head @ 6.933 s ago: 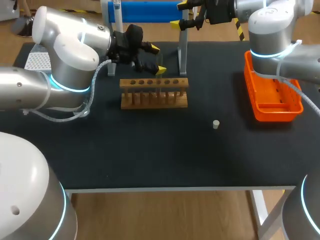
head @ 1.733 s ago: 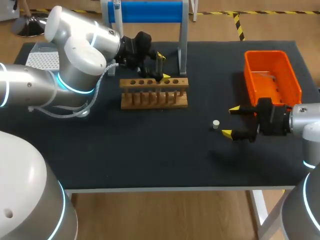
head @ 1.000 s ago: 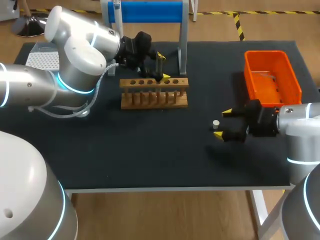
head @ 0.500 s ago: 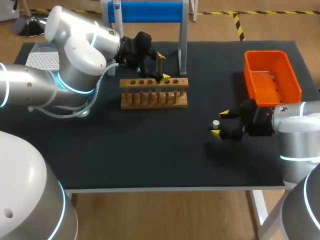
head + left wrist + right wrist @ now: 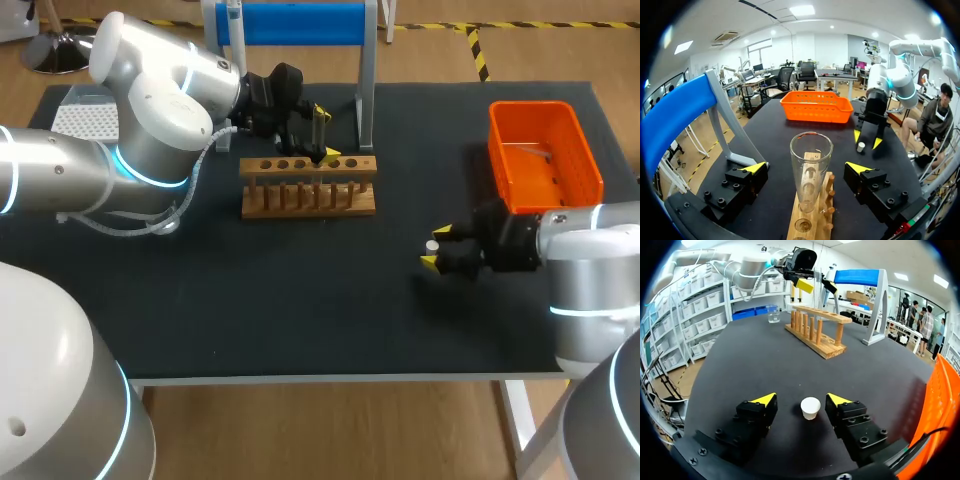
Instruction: Invert the test tube, pick up the pipette, mount the tip to pipette, aspirate from beaker and dispense into the tube, eject the tip, return the pipette, and cap with the stopper.
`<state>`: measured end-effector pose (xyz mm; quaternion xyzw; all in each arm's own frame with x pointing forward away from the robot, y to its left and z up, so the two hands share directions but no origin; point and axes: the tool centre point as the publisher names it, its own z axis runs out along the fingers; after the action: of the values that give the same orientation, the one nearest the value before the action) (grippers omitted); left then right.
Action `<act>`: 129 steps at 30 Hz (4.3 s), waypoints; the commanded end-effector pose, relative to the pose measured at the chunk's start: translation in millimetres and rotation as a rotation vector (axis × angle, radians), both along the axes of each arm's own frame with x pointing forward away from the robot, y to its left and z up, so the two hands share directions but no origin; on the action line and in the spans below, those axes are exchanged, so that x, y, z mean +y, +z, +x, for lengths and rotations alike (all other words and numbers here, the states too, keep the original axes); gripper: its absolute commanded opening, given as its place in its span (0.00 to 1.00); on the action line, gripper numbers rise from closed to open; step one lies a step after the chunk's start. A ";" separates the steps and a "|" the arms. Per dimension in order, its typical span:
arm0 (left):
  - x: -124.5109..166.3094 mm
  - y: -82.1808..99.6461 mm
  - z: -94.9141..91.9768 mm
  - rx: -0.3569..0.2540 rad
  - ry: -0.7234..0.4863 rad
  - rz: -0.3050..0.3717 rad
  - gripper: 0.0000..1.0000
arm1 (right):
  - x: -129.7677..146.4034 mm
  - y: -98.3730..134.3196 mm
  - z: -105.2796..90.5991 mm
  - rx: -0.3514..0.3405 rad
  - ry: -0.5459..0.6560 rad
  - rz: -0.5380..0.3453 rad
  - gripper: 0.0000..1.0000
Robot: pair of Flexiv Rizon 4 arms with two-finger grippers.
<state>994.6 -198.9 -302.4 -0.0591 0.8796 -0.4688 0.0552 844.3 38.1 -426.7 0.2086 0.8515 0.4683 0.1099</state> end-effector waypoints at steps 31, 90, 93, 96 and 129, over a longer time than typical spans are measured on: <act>-0.3 0.0 0.3 0.001 0.000 0.002 1.00 | 0.1 -5.2 7.5 0.003 -0.029 -0.005 0.40; -0.3 0.0 0.3 0.001 0.000 0.002 1.00 | 51.8 208.4 72.1 -0.056 0.331 -0.082 0.00; -0.3 0.0 0.3 0.001 0.000 0.002 1.00 | 59.5 214.9 76.3 -0.053 0.353 -0.088 0.00; -0.3 0.0 0.3 0.001 0.000 0.002 1.00 | 66.4 219.9 81.2 -0.057 0.367 -0.093 0.00; -0.3 0.0 0.3 0.001 0.000 0.002 1.00 | 145.2 229.3 106.1 -0.049 0.522 -0.099 0.00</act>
<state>994.6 -198.9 -302.4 -0.0591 0.8796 -0.4688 0.0552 944.0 178.2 -197.9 -0.0309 0.8934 0.4475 0.0253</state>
